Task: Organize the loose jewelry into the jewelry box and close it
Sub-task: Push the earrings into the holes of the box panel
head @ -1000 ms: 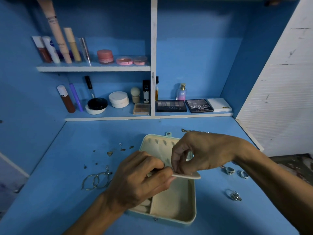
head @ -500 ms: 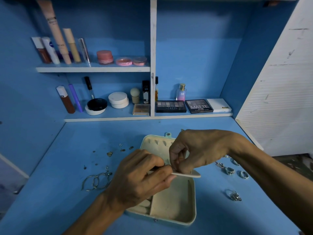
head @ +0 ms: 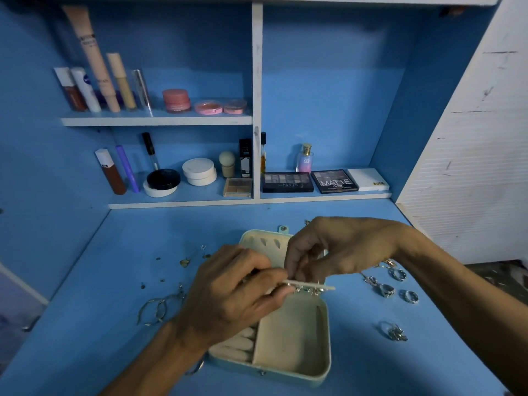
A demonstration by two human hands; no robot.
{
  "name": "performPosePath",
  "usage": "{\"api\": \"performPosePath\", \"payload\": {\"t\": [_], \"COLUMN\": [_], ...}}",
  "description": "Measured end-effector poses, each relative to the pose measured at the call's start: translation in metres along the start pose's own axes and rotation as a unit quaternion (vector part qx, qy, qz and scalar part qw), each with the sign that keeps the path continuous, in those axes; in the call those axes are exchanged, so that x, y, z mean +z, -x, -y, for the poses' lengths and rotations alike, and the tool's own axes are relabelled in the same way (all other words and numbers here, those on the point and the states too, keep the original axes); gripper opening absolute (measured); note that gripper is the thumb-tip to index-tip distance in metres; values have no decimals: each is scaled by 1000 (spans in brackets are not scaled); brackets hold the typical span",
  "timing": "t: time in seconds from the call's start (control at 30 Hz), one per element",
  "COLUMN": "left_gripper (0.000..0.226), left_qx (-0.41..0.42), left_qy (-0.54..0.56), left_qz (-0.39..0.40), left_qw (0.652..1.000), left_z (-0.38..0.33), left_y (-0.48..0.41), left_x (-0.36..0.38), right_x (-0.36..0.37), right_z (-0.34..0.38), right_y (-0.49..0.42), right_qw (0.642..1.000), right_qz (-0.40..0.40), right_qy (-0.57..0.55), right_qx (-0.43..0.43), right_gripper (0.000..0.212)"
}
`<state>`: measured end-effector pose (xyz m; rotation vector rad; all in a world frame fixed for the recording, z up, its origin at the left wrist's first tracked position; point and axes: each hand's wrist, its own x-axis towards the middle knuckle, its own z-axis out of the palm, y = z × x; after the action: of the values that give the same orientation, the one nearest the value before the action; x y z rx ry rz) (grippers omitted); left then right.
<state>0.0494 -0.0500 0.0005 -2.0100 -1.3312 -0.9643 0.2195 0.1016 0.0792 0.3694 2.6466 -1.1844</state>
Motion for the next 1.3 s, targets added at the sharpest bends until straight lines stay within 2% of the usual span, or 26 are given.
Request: {"api": "performPosePath", "payload": {"t": [0.17, 0.43, 0.57, 0.7, 0.8, 0.93, 1.17, 1.3], "left_gripper": [24, 44, 49, 51, 45, 50, 43, 39], "left_qx": [-41, -158, -216, -275, -299, -335, -304, -332], "left_qy": [26, 106, 126, 130, 106, 121, 130, 141], "left_qz": [10, 123, 148, 160, 152, 137, 145, 126], "left_qw": [999, 974, 957, 939, 936, 924, 933, 924], "left_z": [18, 49, 57, 66, 72, 78, 70, 70], "left_y": [-24, -38, -36, -22, -6, 9, 21, 27], "left_x": [15, 47, 54, 57, 55, 50, 43, 40], "right_x": [-6, -7, -6, -5, -2, 2, 10, 15], "right_z": [-25, -55, -75, -89, -96, -101, -107, -103], "right_y": [3, 4, -7, -19, -24, -26, -31, -32], "right_qw": [974, 956, 947, 944, 944, 946, 942, 941], "right_qz": [-149, -242, -282, -296, -298, -294, -307, -314], "right_qy": [-169, -165, -149, -129, -113, -87, -48, -11], "right_qx": [-35, 6, 41, 71, 86, 104, 125, 125], "right_gripper": [19, 20, 17, 17, 18, 19, 18, 22]}}
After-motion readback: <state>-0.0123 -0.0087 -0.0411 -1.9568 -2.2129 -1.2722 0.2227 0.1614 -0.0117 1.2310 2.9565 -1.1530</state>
